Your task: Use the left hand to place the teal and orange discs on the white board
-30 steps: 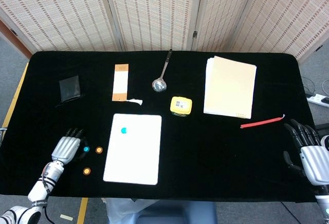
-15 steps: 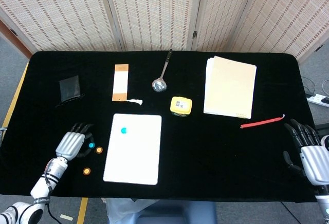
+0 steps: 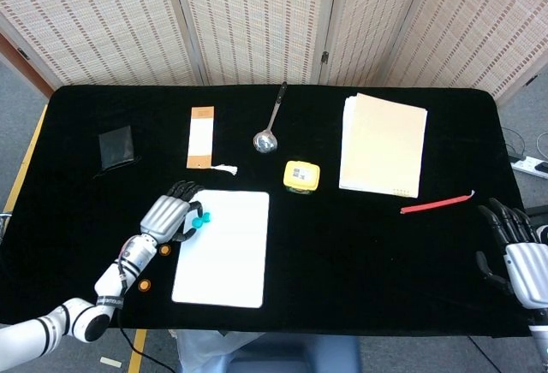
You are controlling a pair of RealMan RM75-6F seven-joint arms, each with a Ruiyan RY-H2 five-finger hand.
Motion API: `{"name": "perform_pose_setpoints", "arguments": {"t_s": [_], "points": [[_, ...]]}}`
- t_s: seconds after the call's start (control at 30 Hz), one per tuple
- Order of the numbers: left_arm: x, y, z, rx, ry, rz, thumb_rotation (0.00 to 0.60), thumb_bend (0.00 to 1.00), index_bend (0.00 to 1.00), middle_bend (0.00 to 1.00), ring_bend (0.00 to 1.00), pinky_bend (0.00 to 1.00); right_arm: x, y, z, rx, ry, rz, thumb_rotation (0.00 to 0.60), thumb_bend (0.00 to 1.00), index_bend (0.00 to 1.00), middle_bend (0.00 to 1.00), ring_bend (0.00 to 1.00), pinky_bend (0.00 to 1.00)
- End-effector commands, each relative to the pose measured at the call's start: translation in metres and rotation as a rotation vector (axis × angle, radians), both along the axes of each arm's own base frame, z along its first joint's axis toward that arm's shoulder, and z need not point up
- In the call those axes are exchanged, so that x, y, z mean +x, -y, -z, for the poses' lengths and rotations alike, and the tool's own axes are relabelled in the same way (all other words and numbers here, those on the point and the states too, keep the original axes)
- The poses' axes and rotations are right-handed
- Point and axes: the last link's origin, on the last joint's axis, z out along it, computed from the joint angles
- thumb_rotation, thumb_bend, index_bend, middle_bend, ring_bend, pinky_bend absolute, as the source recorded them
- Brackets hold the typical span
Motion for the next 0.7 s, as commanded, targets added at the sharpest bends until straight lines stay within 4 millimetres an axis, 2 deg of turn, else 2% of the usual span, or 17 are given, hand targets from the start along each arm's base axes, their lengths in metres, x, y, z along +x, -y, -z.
{"name": "perform_pose_setpoints", "arguments": {"t_s": [0.03,0.3,0.7], "points": [[0.015,-0.009,0.012,-0.015,-0.007,0.012,0.600,0.40,0.51,0.14,0.00,0.00,0.000,0.000,0.000,0.000,-0.001,0.002,0.600,0.53,0.00,0.00,0.00,0.00],[0.039,-0.024,0.033,-0.045,-0.026,0.008,0.600,0.40,0.50,0.14,0.00,0.00,-0.001,0.003,0.000,0.005,-0.005,0.006,0.600,0.53,0.00,0.00,0.00,0.00],[0.047,-0.024,0.050,-0.077,-0.072,0.001,0.600,0.40,0.48,0.14,0.00,0.00,-0.003,0.001,-0.002,0.000,-0.003,0.018,0.600,0.53,0.00,0.00,0.00,0.00]]}}
